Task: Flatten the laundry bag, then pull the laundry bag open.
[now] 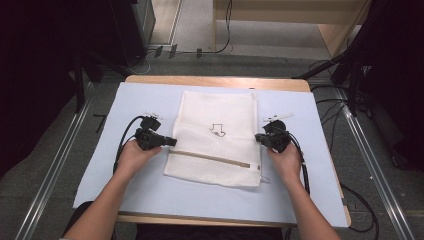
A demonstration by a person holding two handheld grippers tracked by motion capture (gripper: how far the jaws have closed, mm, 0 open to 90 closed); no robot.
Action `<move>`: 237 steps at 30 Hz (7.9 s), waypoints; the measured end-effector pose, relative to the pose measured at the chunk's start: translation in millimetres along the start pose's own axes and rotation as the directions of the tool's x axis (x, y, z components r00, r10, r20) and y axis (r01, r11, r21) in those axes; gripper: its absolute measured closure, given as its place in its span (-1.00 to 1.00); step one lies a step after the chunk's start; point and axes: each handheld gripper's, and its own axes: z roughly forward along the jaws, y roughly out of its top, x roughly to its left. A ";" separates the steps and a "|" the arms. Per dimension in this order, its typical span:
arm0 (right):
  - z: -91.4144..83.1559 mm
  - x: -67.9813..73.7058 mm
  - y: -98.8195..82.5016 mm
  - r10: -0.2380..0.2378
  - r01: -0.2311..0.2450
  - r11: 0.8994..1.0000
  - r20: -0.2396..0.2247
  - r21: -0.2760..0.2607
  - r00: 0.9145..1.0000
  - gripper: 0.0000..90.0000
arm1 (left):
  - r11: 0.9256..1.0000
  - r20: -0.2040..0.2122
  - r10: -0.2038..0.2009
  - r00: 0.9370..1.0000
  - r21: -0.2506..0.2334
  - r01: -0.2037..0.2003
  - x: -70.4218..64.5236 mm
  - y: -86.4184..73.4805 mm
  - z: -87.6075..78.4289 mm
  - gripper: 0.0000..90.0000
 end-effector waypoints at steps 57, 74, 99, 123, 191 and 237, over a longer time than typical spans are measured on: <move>-80.0 32.3 -60.5 0.005 -0.010 0.999 -0.107 -0.042 0.994 0.83 | 0.979 0.000 0.189 0.982 -0.076 -0.188 -57.9 13.3 -6.1 0.01; -69.9 29.6 -62.1 0.019 -0.019 1.000 -0.117 0.004 0.993 0.97 | 0.975 0.043 0.214 0.976 -0.073 -0.211 -79.7 19.1 9.9 0.04; -48.0 40.1 -62.1 0.023 -0.015 0.998 -0.128 0.066 0.991 1.00 | 0.967 0.127 0.252 0.959 0.002 -0.254 -113.4 26.7 45.9 0.34; -38.0 40.4 -63.8 -0.033 0.044 0.996 -0.129 0.078 0.991 1.00 | 0.953 0.192 0.273 0.943 0.080 -0.292 -153.5 41.5 87.3 0.64; -38.1 44.9 -65.1 -0.083 0.091 0.994 -0.109 0.064 0.991 1.00 | 0.960 0.174 0.125 0.977 0.227 -0.163 -179.9 60.1 137.5 0.97; -38.4 56.2 -67.3 -0.082 0.083 0.995 -0.028 0.059 0.996 1.00 | 0.955 0.189 0.156 0.970 0.221 -0.197 -176.0 58.2 137.6 0.99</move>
